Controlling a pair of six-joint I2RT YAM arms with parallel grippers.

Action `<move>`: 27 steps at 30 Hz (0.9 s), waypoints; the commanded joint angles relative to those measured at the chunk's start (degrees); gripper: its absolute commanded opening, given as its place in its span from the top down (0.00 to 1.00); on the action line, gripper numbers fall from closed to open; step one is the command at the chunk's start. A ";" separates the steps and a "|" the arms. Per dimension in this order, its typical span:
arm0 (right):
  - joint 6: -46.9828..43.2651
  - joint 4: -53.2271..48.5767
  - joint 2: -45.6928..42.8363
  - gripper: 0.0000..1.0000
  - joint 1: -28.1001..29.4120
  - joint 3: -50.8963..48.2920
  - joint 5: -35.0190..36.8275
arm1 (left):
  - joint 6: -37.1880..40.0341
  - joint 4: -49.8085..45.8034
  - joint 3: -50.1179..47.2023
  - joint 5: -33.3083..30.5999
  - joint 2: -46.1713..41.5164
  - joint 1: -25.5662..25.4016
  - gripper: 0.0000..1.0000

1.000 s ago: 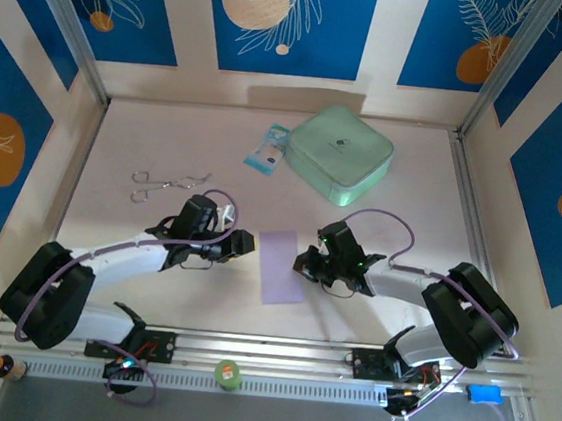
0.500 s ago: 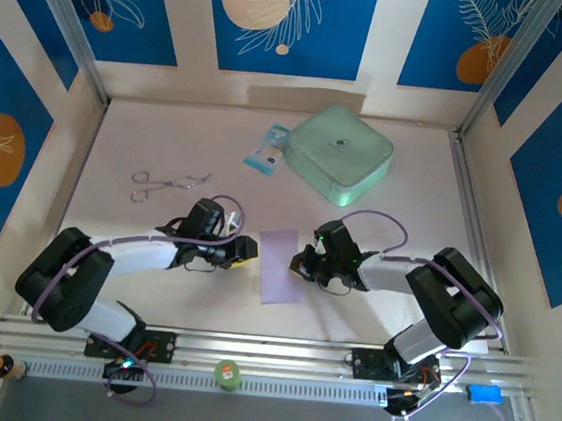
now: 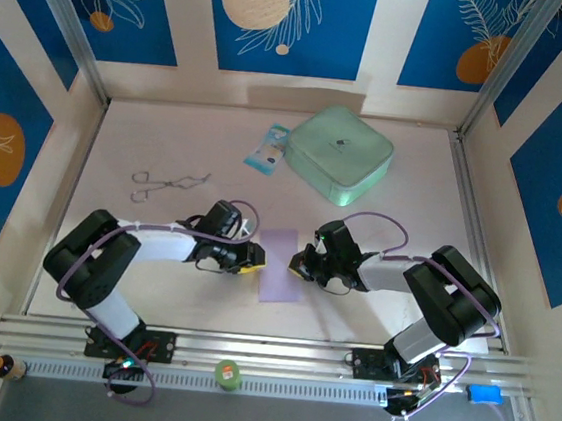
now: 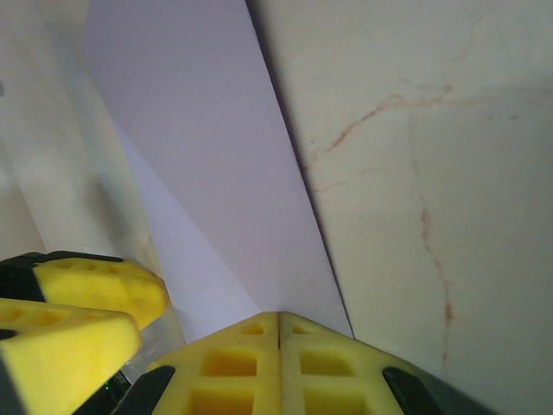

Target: Fold a paper plane with a square sheet of paper (pick it up from the middle)

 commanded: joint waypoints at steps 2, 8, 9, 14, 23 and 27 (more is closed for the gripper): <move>0.75 -4.23 1.23 1.00 -0.12 -1.62 0.84 | -0.64 -1.01 0.63 -0.88 1.33 -0.76 0.64; 0.79 -4.52 1.14 1.00 0.07 -1.53 1.09 | -2.36 3.39 -0.72 0.99 2.84 -0.96 0.66; 0.77 -4.58 1.06 1.00 0.07 -1.50 1.08 | -2.66 4.02 -0.91 1.08 2.99 -0.98 0.67; 0.88 -4.66 0.97 1.00 0.40 -1.54 1.41 | -3.90 5.69 -1.63 1.65 3.29 -1.15 0.70; 1.13 -4.81 0.88 0.99 0.67 -1.53 1.70 | -3.97 5.66 -1.81 1.28 2.32 -1.36 0.71; 1.15 -5.08 0.40 1.00 0.78 -1.63 1.93 | -3.53 4.26 -1.17 0.75 2.12 -1.57 0.72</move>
